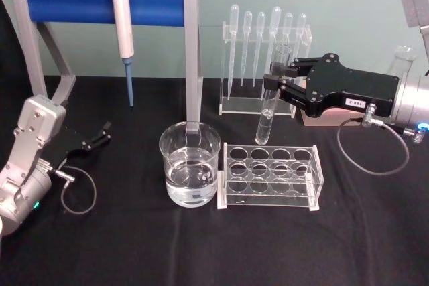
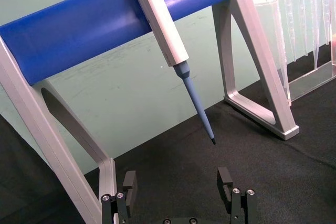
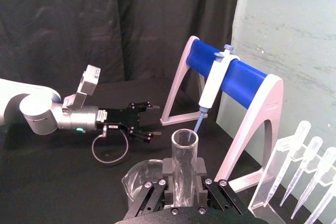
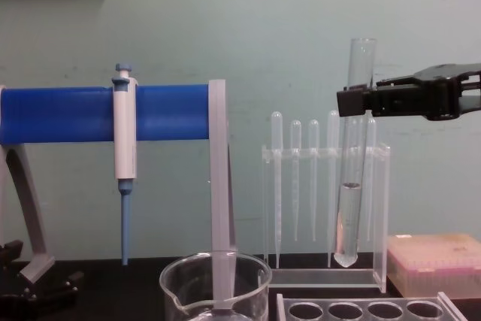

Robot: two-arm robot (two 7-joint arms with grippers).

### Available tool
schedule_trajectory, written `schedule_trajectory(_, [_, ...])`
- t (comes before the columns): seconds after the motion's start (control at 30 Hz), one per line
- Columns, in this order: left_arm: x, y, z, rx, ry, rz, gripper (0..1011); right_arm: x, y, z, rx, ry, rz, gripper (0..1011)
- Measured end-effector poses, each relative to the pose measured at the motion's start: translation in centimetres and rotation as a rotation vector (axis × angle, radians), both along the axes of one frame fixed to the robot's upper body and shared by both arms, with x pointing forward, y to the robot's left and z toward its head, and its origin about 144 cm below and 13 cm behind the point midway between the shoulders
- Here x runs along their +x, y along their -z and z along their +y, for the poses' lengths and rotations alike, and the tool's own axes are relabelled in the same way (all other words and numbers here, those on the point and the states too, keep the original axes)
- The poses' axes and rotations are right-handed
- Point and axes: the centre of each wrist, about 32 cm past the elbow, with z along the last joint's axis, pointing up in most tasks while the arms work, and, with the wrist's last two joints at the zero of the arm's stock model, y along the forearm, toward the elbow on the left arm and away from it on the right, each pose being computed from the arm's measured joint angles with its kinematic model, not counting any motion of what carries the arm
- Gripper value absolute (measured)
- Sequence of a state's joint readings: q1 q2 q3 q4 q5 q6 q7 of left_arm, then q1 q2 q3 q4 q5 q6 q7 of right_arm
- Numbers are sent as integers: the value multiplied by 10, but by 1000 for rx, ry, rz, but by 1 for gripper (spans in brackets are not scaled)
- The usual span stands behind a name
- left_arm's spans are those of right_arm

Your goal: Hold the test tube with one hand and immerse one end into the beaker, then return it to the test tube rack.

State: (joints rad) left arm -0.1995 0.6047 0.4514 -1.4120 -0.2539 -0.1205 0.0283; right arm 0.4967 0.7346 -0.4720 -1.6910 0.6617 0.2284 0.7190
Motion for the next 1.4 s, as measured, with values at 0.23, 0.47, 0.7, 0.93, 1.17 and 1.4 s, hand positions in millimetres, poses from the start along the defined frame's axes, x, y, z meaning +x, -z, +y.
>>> schedule_trajectory(0.23, [0,0,0,0,0,0,1000,0,0,0,0,1,0,234])
schedule_trajectory(0.47, [0,0,0,0,0,0,1000,0,0,0,0,1,0,235])
schedule_trajectory(0.7, [0,0,0,0,0,0,1000,0,0,0,0,1,0,234])
schedule_trajectory(0.93, [0,0,0,0,0,0,1000,0,0,0,0,1,0,235])
schedule_trajectory(1.17, [0,0,0,0,0,0,1000,0,0,0,0,1,0,234])
schedule_trajectory(1.4, [0,0,0,0,0,0,1000,0,0,0,0,1,0,234])
